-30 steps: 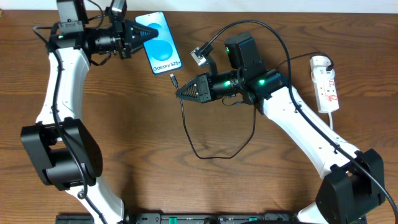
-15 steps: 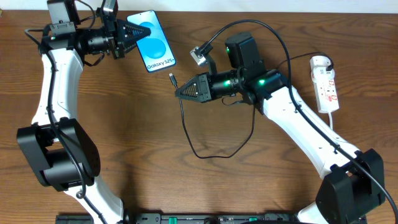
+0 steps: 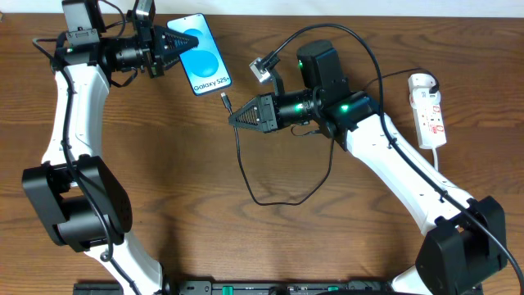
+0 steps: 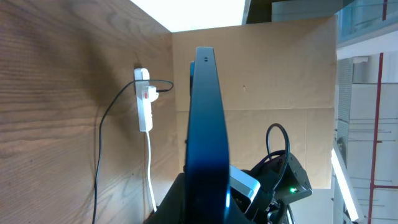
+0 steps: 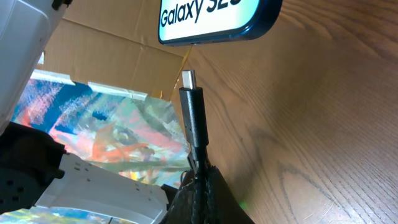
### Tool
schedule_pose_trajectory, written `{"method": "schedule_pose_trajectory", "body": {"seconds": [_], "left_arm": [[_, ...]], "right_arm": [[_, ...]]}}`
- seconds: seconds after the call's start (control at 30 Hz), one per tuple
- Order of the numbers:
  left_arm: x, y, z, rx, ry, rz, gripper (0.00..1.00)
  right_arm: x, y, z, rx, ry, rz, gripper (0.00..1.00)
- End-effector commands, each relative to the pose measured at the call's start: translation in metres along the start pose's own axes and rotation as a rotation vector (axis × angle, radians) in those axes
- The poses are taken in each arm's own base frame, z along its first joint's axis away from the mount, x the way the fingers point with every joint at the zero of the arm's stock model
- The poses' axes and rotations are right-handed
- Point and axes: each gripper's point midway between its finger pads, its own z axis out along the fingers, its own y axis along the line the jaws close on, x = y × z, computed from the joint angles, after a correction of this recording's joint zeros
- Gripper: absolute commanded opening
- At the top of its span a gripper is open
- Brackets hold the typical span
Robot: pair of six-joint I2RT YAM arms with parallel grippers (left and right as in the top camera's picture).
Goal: Plug charger to phone and switch on socket
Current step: 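Align the connector under the phone's bottem port with the right gripper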
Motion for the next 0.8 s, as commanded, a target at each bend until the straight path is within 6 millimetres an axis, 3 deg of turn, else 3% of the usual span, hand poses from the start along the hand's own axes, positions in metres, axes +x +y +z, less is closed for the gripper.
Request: {"method": "schedule_pose_trajectory", "body": {"seconds": [0.0,0.27,0.77], "left_arm": [[0.007,-0.021,0.0,0.033,0.02,0.042,0.07],[0.012,-0.023,0.01,0.036,0.046,0.044,0.07],[0.012,-0.023,0.01,0.037,0.047,0.044,0.07]], "right_arm": [[0.005,0.009,0.001,-0.024,0.015,-0.002,0.01],[0.005,0.005,0.001,-0.003,0.012,0.021,0.01],[0.004,0.003,0.001,0.007,0.006,0.033,0.01]]}}
